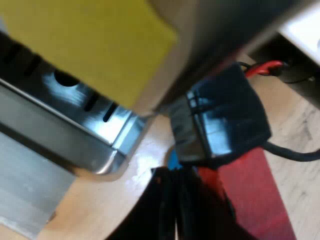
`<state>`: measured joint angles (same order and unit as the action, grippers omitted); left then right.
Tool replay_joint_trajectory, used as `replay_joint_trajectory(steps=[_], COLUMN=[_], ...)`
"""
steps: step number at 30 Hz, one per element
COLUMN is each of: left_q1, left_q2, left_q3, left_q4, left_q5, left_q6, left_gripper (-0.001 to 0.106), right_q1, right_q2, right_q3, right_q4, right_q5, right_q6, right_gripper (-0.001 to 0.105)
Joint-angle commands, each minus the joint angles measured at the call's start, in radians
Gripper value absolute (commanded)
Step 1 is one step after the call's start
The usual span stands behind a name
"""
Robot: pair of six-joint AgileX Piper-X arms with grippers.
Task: Put the handle in the coffee machine
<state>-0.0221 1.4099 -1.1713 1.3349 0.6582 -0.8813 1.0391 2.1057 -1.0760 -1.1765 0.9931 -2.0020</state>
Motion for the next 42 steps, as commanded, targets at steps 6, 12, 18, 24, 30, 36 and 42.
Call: replay_joint_trajectory(steps=[6, 12, 18, 24, 30, 36, 42], left_q1=[-0.041, -0.041, -0.041, -0.041, -0.041, -0.041, -0.041], left_q2=[-0.078, -0.080, -0.080, -0.080, -0.080, -0.084, -0.114], left_q3=[0.064, 0.082, 0.085, 0.085, 0.085, 0.085, 0.085], left_q4=[-0.009, -0.020, -0.035, -0.035, -0.044, -0.059, -0.087], left_q5=[0.077, 0.084, 0.082, 0.084, 0.082, 0.082, 0.077], left_q6=[-0.066, -0.088, -0.108, -0.110, -0.133, -0.170, -0.196], left_gripper=[0.001, 0.001, 0.001, 0.001, 0.001, 0.001, 0.001], right_q1=[0.011, 0.038, 0.060, 0.061, 0.080, 0.092, 0.094], right_q2=[-0.299, -0.312, -0.337, -0.388, -0.508, -0.600, -0.677], right_q3=[-0.030, -0.030, -0.025, 0.014, 0.098, 0.125, 0.125], right_q4=[0.124, 0.210, 0.305, 0.361, 0.492, 0.674, 0.832], right_q5=[-0.057, -0.068, -0.071, -0.074, -0.088, -0.124, -0.185], right_q6=[-0.013, -0.013, -0.002, 0.009, 0.020, 0.118, 0.150], right_gripper=[0.032, 0.032, 0.032, 0.032, 0.032, 0.032, 0.032])
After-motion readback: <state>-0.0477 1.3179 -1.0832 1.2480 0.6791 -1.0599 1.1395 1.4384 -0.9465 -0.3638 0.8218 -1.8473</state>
